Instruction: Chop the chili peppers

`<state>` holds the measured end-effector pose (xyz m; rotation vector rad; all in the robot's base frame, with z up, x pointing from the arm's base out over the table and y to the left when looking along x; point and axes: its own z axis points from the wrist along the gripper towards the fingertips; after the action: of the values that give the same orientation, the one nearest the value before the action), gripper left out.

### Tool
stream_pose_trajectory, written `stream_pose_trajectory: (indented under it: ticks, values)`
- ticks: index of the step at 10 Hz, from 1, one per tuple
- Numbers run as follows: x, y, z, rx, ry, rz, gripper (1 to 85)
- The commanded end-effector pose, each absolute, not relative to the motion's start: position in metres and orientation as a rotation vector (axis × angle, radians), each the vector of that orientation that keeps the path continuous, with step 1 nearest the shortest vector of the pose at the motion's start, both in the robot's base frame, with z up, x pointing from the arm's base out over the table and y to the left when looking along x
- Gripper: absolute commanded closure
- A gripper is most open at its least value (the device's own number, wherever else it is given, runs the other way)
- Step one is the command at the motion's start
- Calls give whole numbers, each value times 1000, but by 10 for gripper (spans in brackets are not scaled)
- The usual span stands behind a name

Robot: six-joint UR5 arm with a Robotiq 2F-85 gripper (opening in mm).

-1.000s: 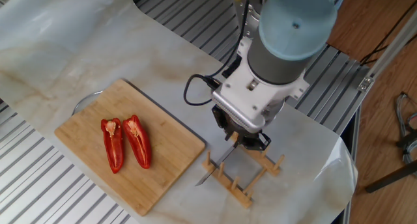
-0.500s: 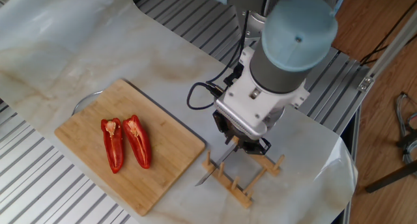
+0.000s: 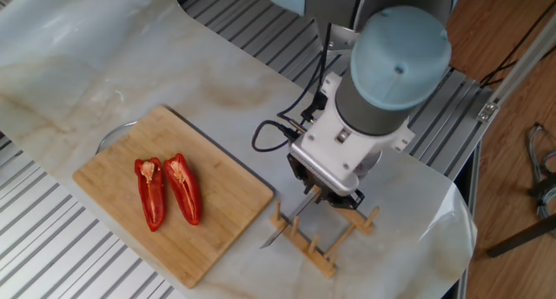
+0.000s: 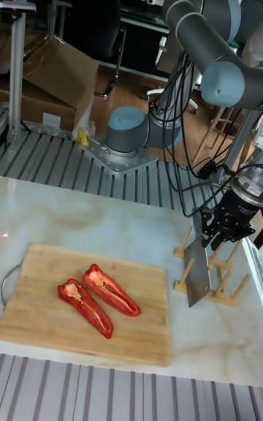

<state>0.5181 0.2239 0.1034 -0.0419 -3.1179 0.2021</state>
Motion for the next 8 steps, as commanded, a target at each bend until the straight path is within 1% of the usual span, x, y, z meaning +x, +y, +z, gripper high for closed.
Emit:
stream_pose_trajectory:
  ticks: [1,3,8]
  values:
    - [518,228,98,-32,-3098,218,593]
    - [516,216,100,-18,-3084,286,617]
    - [516,221,98,-8,-3085,257,623]
